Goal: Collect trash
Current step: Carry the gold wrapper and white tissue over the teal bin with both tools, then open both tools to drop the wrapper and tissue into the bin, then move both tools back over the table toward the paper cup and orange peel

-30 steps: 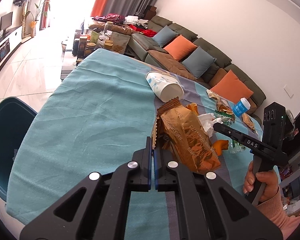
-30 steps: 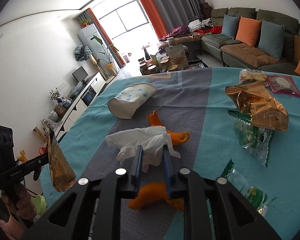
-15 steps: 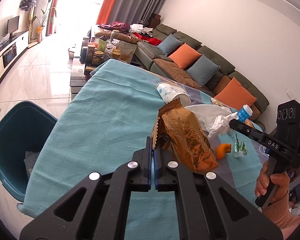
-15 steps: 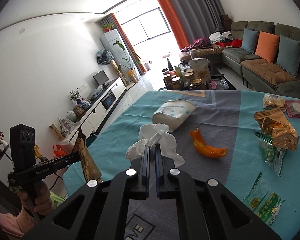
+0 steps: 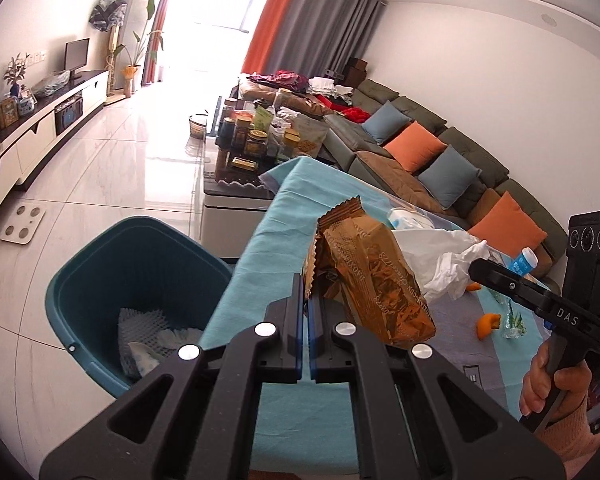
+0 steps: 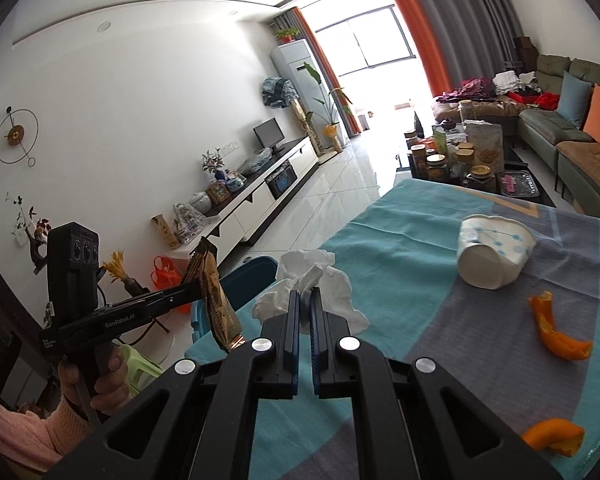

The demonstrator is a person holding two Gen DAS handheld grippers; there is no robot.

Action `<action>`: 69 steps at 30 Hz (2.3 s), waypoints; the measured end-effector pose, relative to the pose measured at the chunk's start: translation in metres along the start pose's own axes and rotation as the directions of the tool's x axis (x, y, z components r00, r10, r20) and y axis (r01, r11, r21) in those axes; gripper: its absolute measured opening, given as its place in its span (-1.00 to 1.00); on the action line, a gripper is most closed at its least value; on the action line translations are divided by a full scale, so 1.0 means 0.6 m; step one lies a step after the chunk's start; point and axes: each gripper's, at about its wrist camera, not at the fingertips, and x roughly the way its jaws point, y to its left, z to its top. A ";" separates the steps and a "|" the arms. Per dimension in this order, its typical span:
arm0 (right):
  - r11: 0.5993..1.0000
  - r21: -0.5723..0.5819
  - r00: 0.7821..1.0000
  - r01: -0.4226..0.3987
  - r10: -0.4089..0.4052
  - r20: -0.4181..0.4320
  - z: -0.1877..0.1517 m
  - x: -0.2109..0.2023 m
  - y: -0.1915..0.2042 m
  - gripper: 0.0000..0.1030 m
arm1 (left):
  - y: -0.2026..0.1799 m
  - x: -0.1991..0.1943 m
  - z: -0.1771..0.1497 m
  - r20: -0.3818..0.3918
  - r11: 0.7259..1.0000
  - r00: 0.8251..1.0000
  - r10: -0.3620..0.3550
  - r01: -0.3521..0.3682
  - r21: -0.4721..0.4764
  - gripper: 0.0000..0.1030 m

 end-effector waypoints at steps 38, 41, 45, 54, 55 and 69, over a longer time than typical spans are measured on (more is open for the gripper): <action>0.984 -0.154 0.949 -0.093 0.040 -0.312 0.025 0.334 0.141 -0.92 | 0.269 0.070 -0.007 -0.131 0.938 0.952 0.278 -0.299 -0.174 -0.95; 0.984 -0.160 0.942 -0.084 0.026 -0.334 0.019 0.350 0.144 -0.92 | 0.272 0.086 -0.008 -0.149 0.937 0.949 0.279 -0.303 -0.173 -0.94; 0.985 -0.159 0.935 -0.072 0.011 -0.355 0.015 0.366 0.144 -0.85 | 0.278 0.116 -0.007 -0.175 0.938 0.946 0.271 -0.301 -0.172 -0.93; 0.987 -0.147 0.932 -0.066 0.009 -0.363 0.011 0.368 0.140 -0.77 | 0.286 0.162 -0.015 -0.202 0.941 0.948 0.248 -0.285 -0.184 -0.61; 0.987 -0.144 0.933 -0.067 0.011 -0.361 0.012 0.365 0.139 -0.77 | 0.287 0.164 -0.015 -0.200 0.942 0.949 0.244 -0.281 -0.182 -0.54; 0.990 -0.102 0.962 -0.095 0.065 -0.264 0.009 0.258 0.113 -0.42 | 0.219 0.101 0.004 -0.061 0.969 0.975 0.215 -0.220 -0.111 -0.17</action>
